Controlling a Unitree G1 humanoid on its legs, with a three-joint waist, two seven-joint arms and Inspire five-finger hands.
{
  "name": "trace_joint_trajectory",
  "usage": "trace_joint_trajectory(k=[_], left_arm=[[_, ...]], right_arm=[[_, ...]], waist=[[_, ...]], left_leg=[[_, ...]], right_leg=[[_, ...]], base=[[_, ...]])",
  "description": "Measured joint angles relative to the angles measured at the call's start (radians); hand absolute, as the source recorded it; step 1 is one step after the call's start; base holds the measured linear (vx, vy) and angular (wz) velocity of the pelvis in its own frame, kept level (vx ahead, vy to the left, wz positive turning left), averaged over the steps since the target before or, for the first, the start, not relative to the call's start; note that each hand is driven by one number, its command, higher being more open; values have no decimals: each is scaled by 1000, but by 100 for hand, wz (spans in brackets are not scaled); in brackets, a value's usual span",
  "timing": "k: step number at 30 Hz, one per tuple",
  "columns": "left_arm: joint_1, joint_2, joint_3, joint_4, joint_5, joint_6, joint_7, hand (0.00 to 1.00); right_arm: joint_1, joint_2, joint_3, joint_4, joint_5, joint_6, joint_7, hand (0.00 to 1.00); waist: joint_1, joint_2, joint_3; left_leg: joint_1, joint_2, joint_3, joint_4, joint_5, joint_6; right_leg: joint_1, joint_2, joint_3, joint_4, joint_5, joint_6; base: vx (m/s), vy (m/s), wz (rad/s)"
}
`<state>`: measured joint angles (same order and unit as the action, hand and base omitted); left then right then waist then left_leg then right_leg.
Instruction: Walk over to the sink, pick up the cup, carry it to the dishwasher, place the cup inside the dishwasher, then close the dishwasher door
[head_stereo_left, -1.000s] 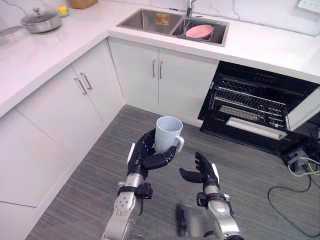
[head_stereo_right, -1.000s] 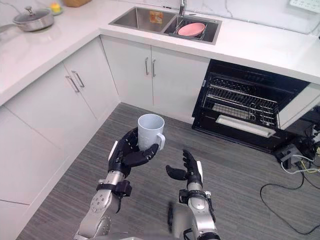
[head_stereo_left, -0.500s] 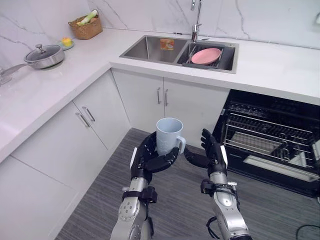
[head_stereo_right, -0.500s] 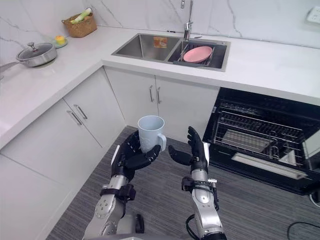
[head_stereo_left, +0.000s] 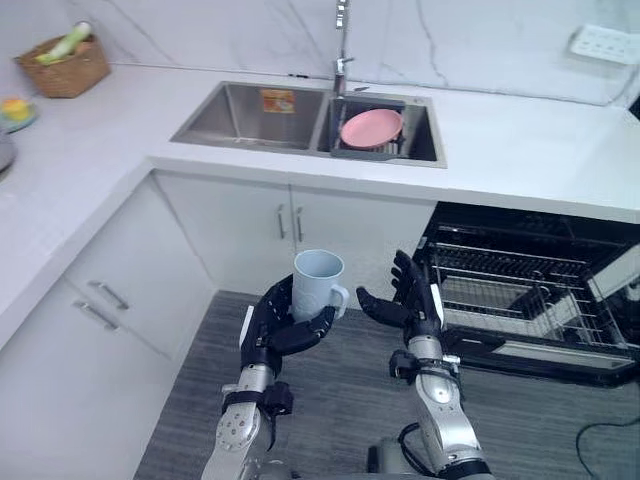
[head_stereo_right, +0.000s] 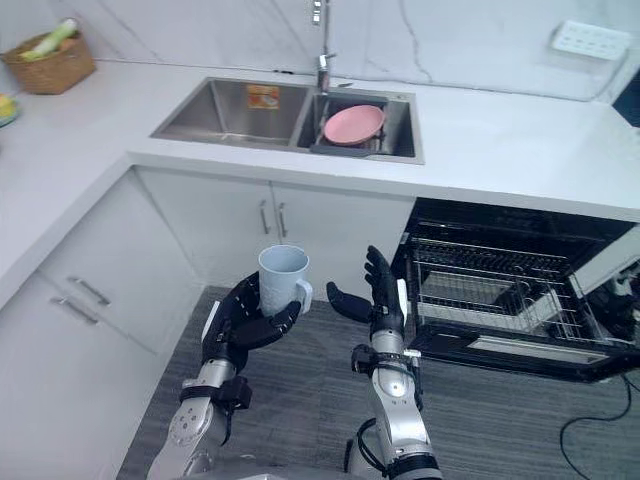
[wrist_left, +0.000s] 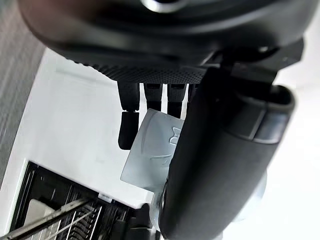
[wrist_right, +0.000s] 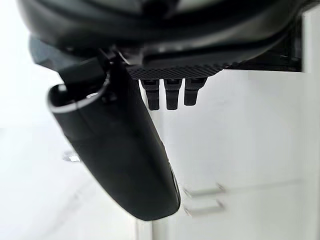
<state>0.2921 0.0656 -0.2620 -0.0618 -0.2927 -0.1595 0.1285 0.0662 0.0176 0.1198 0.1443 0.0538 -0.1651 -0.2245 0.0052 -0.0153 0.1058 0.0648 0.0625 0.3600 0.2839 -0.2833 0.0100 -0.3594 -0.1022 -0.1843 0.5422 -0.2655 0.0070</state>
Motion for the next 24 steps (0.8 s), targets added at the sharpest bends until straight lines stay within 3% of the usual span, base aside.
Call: trace_joint_trajectory(k=[1, 2, 4, 5, 6, 7, 8, 9, 10, 12, 14, 16, 17, 18, 20, 21, 24], left_arm=[[-2, 1, 0, 0, 0, 0, 0, 30], [-12, -5, -2, 16, 2, -2, -3, 30], [-23, -36, -2, 53, 13, -1, -8, 30], [-29, -43, -1, 63, 19, 0, -8, 30], [-41, -53, -2, 83, 19, 6, -9, 30], [-34, -61, -2, 83, 19, 9, -13, 30], [-31, -66, -2, 82, 19, 9, -17, 30], [-21, -71, -3, 68, 19, 8, -23, 30], [-9, -80, -2, 47, 19, 0, -25, 30], [-3, -86, -2, 27, 19, -1, -30, 30], [1, -85, -2, 27, 19, -1, -32, 30], [8, -86, -2, 27, 19, -1, -32, 30], [9, -87, -1, 28, 18, -2, -31, 30], [13, -73, 1, 39, 19, 0, -28, 30], [-1, -51, 2, 41, 19, 1, -17, 30], [-2, -46, 4, 40, 19, 1, -14, 30], [1, -47, -2, 31, 19, 1, -13, 30]], right_arm=[[0, -3, 3, 0, 0, 0, 0, 90], [4, -12, 4, 1, 0, 0, 0, 90], [5, -37, 3, -1, 0, 3, 2, 90], [5, -43, 0, -3, 0, 3, 3, 90], [18, -51, -8, -8, 0, 4, 2, 90], [48, -52, -7, -37, 0, 6, -2, 90], [70, -52, -5, -66, 0, 6, -3, 90], [105, -51, -1, -133, 0, 5, -6, 90], [115, -47, 5, -187, 0, -1, -8, 90], [112, -39, 5, -229, 0, -13, -12, 90], [105, -34, 5, -236, 0, -20, -14, 90], [98, -36, 4, -228, 1, -20, -16, 90], [97, -37, 5, -218, 1, -21, -15, 90], [92, -31, 14, -172, 3, -18, -15, 90], [89, -26, 22, -131, 3, -15, -14, 90], [81, -22, 25, -113, 3, -10, -8, 90], [81, -13, 25, -113, 3, -9, 9, 90]], waist=[[-1, -3, -2], [-22, 10, -3], [-23, 60, -17], [-25, 67, -16], [-25, 74, -12], [-24, 75, -11], [-18, 74, -10], [-8, 77, -12], [-2, 78, -14], [11, 76, -16], [22, 70, -18], [28, 71, -19], [32, 86, -27], [34, 63, -39], [21, 36, -45], [29, 31, -44], [30, 27, -44]], left_leg=[[11, 2, 6, -2, -6, -10], [31, 12, -13, -5, -23, -36], [40, 61, -36, 3, -26, -58], [40, 72, -50, 24, -21, -66], [24, 99, -66, 134, -6, -86], [-16, 128, -77, 312, 48, -87], [-42, 143, -81, 404, 61, -91], [-90, 167, -86, 543, 52, -89], [-148, 181, -89, 616, 28, -68], [-222, 191, -108, 606, -14, -42], [-265, 168, -161, 481, -41, -35], [-276, 105, -261, 282, -36, -44], [-265, 75, -340, 139, 46, -62], [-226, 48, -322, 110, 106, -54], [-232, 12, -353, 142, 97, -46], [-226, 2, -344, 147, 90, -35], [-184, -12, -320, 127, 67, -16]], right_leg=[[3, 10, -19, -71, 58, -20], [37, 34, -41, -129, 188, -61], [65, 90, -46, -163, 182, -80], [80, 100, -45, -174, 178, -85], [140, 120, -44, -219, 175, -86], [214, 133, -31, -268, 174, -87], [252, 134, -20, -291, 172, -88], [310, 135, 7, -326, 165, -86], [345, 135, 36, -353, 155, -79], [366, 133, 81, -368, 136, -80], [376, 118, 133, -361, 117, -60], [369, 93, 188, -325, 87, -26], [346, 87, 229, -275, 59, 8], [336, 71, 274, -244, 38, 33], [342, 44, 316, -271, 43, 41], [350, 31, 335, -287, 57, 60], [374, 11, 358, -320, 68, 75]], base=[[363, -56, -22], [489, -61, -5], [531, -81, -22], [530, -136, -28], [423, -112, -21], [490, -95, -23], [302, -16, -39], [387, 35, -52], [283, 58, -59], [245, 126, -69], [187, 190, -77], [176, 247, -75], [201, 305, -90], [276, 354, -77], [244, 258, -46], [210, 200, -48], [155, 153, -40]])
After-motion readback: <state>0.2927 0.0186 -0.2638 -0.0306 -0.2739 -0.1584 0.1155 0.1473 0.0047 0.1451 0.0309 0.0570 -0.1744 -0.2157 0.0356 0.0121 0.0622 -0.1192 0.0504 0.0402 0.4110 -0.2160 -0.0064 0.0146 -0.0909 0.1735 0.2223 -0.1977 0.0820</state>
